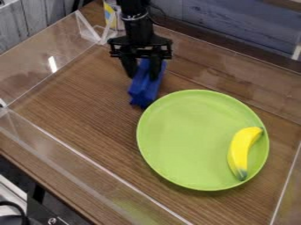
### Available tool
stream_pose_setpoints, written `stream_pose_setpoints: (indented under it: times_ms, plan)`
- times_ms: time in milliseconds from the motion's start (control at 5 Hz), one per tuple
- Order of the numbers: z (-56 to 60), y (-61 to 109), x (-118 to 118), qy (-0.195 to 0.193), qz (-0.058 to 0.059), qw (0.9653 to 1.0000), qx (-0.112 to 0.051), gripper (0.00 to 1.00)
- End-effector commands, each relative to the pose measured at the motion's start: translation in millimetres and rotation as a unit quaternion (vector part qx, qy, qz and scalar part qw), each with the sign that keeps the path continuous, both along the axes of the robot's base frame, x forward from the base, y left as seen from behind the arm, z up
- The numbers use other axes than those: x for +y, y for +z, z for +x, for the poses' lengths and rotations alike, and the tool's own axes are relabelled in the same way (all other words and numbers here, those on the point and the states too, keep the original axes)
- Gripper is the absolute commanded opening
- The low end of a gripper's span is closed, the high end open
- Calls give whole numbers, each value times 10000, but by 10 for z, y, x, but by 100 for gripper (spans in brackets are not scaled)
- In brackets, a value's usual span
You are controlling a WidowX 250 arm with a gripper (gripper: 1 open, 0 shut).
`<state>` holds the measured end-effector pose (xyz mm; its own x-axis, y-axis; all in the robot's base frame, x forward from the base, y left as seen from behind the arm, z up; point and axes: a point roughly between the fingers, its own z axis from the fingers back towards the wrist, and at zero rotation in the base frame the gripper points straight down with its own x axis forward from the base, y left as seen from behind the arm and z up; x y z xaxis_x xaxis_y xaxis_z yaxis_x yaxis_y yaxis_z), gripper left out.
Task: Put the blue object in the green plate
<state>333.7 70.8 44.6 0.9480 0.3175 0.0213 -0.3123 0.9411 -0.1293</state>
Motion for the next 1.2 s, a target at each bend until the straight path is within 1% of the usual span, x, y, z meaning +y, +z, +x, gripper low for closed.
stream_pose_setpoints:
  times_ms: [0,200,400,600,800,1000]
  plan:
    - [92,328,-58,-114,44,9992,-393,0]
    - [83,439,-126,-190,-25,9988,-442,0]
    - [79,562,-265,-325,-117,9982,-500,0]
    - [89,626,-594,-591,-195,9967,-525,0]
    - [35,580,-961,-878,-236,9946,-499,0]
    - [-73,565,-1107,-1096,-288,9925,-465,0]
